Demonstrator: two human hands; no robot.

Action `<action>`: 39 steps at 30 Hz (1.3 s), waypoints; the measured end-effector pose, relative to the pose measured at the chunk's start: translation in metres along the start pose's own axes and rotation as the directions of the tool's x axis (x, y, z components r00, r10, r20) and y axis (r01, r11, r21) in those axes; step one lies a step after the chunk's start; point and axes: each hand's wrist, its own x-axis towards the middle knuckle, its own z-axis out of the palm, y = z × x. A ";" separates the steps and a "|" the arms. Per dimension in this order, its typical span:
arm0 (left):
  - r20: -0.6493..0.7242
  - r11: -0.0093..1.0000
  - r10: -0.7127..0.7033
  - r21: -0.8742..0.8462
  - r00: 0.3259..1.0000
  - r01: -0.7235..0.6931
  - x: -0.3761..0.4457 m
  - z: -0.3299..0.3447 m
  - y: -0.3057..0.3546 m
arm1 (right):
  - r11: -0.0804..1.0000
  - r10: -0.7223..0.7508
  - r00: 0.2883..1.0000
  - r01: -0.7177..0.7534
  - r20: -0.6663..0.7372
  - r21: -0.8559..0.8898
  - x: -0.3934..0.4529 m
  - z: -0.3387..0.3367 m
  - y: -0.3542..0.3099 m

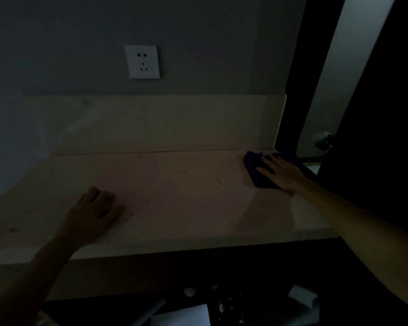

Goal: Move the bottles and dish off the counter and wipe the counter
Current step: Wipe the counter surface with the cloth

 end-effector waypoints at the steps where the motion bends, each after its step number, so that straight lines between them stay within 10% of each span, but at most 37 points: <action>1: -0.011 1.000 0.011 -0.002 1.000 -0.011 -0.001 -0.005 0.001 | 1.000 -0.017 1.000 0.017 0.001 -0.004 -0.004 0.003 -0.001; 14: -0.014 0.991 0.066 -0.114 0.998 -0.067 -0.026 -0.039 0.017 | 0.915 -0.399 0.915 0.402 0.065 -0.035 0.025 0.027 -0.155; 31: -0.168 0.962 0.046 -0.257 0.985 -0.089 -0.028 -0.039 0.017 | 0.294 -0.946 0.288 0.955 0.152 0.021 0.118 0.071 -0.569; 39: -0.123 0.964 0.013 -0.261 0.992 -0.045 -0.029 -0.037 0.016 | 0.186 -0.973 0.180 0.982 0.143 0.030 0.116 0.080 -0.622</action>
